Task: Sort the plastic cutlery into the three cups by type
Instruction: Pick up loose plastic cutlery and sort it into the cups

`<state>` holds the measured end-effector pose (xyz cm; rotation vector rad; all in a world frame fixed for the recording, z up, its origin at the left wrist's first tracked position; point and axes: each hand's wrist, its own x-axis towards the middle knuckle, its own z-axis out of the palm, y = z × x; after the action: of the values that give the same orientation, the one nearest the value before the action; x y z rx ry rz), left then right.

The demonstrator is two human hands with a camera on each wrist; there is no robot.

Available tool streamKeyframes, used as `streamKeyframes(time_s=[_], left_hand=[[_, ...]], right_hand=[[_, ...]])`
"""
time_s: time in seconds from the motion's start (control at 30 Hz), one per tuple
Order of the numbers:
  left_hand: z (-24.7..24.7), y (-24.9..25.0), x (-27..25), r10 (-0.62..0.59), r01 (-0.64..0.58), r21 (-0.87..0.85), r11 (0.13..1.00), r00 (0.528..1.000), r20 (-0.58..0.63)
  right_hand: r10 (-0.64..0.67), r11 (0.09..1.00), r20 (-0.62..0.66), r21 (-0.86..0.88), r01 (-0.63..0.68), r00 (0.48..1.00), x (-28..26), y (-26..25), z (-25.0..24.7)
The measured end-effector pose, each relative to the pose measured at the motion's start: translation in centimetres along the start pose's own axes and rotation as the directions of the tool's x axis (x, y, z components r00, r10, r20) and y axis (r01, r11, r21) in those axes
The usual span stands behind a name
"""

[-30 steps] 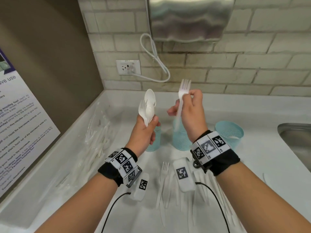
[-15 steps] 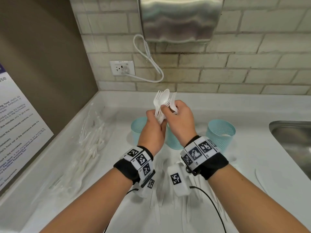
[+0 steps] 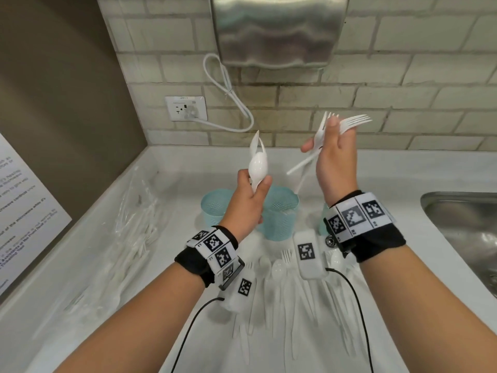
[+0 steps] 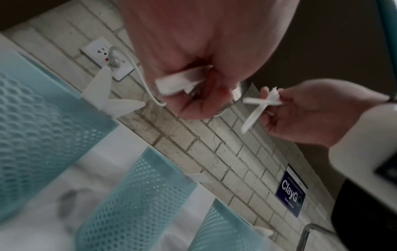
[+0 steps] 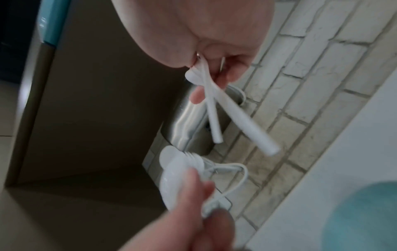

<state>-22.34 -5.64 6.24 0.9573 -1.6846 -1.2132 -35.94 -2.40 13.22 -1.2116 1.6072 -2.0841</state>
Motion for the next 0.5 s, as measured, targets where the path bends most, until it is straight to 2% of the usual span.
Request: streamKeyframes(time_s=[0.13, 0.23, 0.3, 0.5], left_hand=[[0.1, 0.7, -0.2, -0.036, 0.061, -0.222, 0.973, 0.993, 0.114], [0.0, 0.8, -0.2, -0.065, 0.117, -0.324, 0.939, 0.984, 0.165], [-0.1, 0.6, -0.1, -0.080, 0.136, -0.346, 0.928, 0.982, 0.172], [-0.6, -0.8, -0.1, -0.096, 0.126, -0.282, 0.951, 0.988, 0.117]], right_hand=[[0.123, 0.987, 0.180, 0.079, -0.139, 0.976, -1.3, 1.3, 1.1], [0.225, 0.972, 0.375, -0.019, -0.235, 0.900, -2.2, 2.0, 1.8], [0.249, 0.963, 0.444, -0.020, -0.268, 0.861, -2.8, 2.3, 2.0], [0.144, 0.989, 0.283, -0.007, -0.148, 0.948, -1.5, 1.8, 2.0]])
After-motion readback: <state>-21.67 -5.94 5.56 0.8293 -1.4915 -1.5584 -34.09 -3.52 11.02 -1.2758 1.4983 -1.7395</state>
